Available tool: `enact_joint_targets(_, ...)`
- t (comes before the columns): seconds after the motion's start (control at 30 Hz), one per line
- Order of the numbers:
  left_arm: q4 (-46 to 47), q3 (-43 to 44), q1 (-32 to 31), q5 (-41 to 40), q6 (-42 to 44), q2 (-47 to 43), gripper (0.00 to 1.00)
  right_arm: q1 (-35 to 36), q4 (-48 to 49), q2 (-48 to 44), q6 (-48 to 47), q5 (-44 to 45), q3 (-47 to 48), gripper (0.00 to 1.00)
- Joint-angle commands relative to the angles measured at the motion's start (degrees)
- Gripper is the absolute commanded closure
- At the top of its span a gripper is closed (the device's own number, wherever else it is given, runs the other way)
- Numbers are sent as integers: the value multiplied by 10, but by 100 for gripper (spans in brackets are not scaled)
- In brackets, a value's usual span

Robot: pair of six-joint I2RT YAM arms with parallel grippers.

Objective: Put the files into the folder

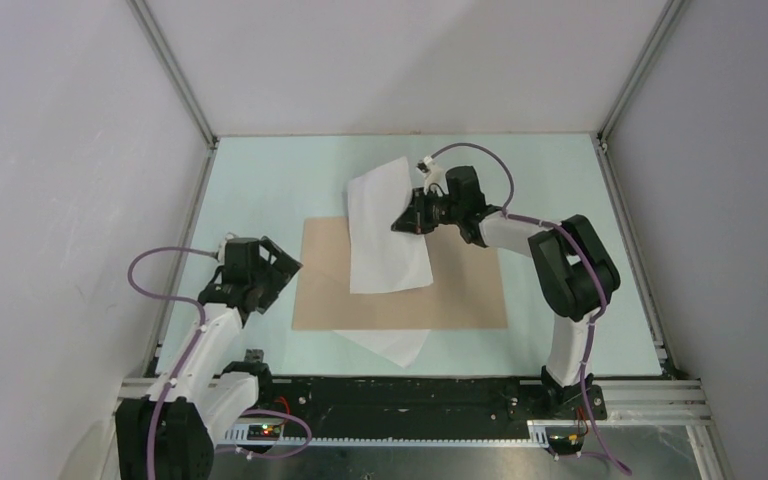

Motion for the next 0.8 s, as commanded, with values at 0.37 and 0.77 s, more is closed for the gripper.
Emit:
enact_joint_targets(0.37, 24, -21, 6, 10, -19, 42, 0, 12, -35, -29, -19, -71, 22, 100)
enact_joint_targets(0.77, 76, -67, 6, 24, -29, 46, 29, 65, -86, -17, 74, 114, 18, 100)
